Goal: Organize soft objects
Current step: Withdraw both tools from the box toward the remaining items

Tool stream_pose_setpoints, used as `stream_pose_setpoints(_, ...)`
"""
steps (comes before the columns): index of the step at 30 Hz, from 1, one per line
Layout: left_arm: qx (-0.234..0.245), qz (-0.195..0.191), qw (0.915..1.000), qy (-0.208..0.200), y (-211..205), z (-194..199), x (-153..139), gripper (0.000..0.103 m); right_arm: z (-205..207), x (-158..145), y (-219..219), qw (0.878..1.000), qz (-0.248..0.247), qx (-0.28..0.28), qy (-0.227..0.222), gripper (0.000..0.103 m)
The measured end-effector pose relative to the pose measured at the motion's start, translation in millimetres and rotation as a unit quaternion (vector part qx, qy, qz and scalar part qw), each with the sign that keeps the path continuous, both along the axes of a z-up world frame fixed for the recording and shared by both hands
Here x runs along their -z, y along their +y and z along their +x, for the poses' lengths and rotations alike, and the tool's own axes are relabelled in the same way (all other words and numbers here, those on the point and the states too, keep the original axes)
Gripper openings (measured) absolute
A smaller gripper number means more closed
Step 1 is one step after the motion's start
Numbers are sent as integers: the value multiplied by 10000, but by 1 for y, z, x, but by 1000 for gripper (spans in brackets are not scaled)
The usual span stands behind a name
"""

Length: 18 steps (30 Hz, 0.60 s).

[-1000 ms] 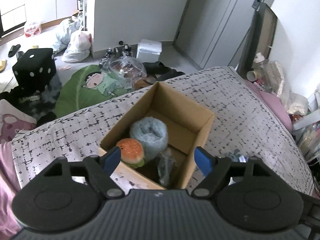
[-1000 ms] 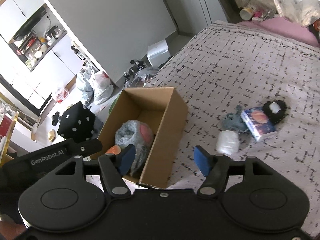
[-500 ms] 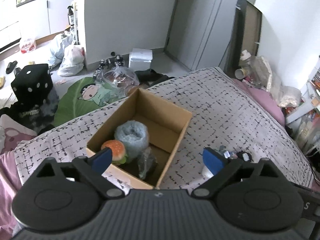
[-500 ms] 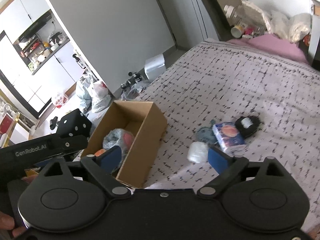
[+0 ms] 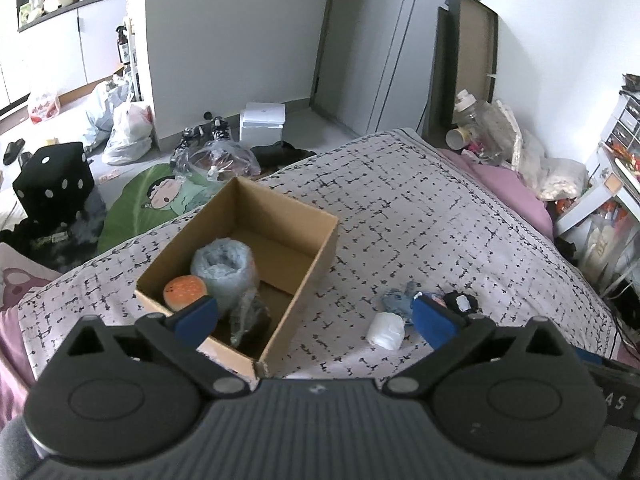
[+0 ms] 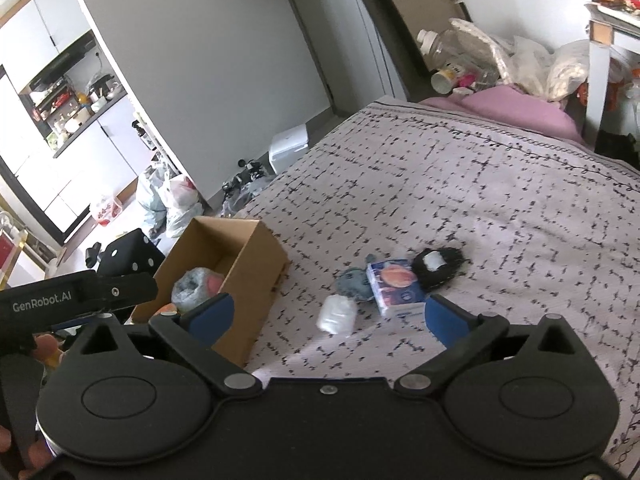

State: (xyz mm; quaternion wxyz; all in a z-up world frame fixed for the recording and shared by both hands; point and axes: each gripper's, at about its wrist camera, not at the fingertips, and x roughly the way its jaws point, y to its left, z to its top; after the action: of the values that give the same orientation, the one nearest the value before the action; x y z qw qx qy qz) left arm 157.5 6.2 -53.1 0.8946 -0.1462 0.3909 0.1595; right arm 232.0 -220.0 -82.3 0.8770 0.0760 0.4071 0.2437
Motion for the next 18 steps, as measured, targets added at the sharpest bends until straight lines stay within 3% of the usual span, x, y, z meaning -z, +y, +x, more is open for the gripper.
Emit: stream_pose_setpoints(18, 95, -6, 9998, 189, -43, 29, 11, 103, 51, 8, -76, 9962, 567, 557, 362, 103)
